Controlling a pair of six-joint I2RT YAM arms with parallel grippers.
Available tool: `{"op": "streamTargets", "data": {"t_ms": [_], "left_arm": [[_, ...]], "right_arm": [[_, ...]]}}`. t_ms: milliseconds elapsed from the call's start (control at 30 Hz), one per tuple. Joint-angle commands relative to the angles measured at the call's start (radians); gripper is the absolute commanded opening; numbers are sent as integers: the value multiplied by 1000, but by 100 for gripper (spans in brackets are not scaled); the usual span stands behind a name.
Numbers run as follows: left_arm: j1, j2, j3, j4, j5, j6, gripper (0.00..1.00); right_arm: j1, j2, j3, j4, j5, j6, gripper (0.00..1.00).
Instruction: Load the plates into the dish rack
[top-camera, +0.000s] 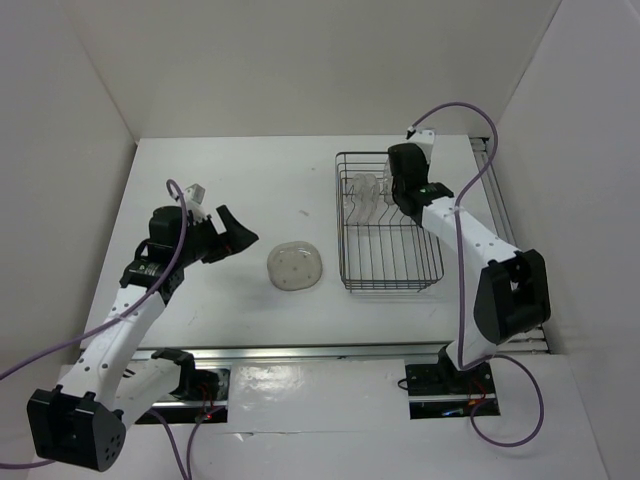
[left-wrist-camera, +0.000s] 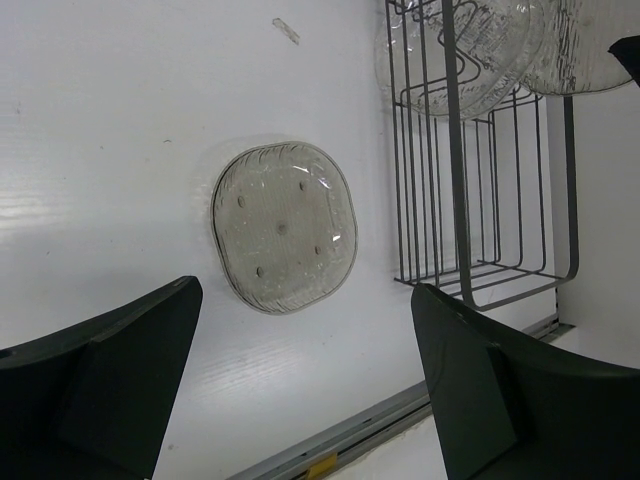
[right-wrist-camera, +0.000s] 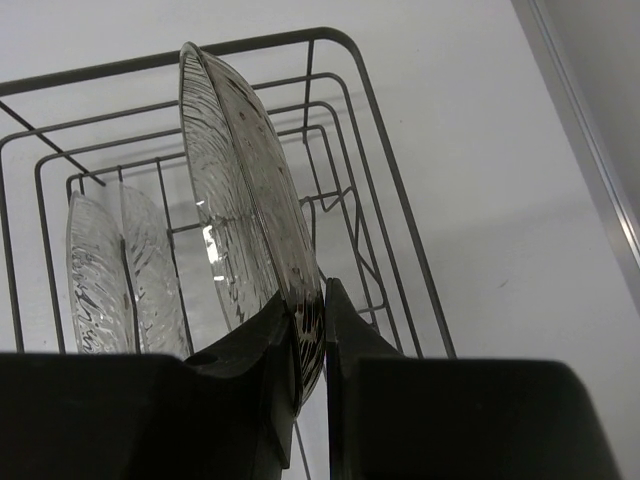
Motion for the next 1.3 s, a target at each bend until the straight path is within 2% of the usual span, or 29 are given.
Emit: {"op": "streamTargets", "data": {"t_ms": [0, 167, 267, 333, 433, 467, 533, 733, 900, 1033, 1267], "left_arm": [[5, -22, 17, 4, -19, 6, 100], [5, -22, 17, -5, -41, 6, 100], [5, -13, 17, -15, -62, -3, 100], [5, -13, 17, -15, -76, -13, 100], [5, -3, 17, -25, -85, -13, 99], [5, 6, 17, -34, -94, -13, 99], [5, 18, 17, -34, -95, -13, 99], [5, 72, -5, -22, -104, -45, 97], [5, 173, -5, 11, -104, -54, 94], [14, 306, -5, 46, -78, -63, 94], [-146, 478, 52, 60, -239, -86, 96]], "right_arm": [[0, 23, 1, 56, -5, 13, 4], [20, 44, -9, 56, -14, 23, 6], [29, 44, -20, 65, -14, 32, 21], [29, 44, -29, 65, -14, 32, 48], [29, 53, -29, 74, -23, 32, 64], [29, 53, -29, 74, -23, 32, 77], [29, 63, -8, 53, -12, 32, 85], [38, 29, 24, -2, 53, 61, 87], [38, -11, 119, -150, 216, 139, 90], [47, -74, 132, -193, 199, 164, 93], [69, -189, 97, -156, 120, 153, 94]]}}
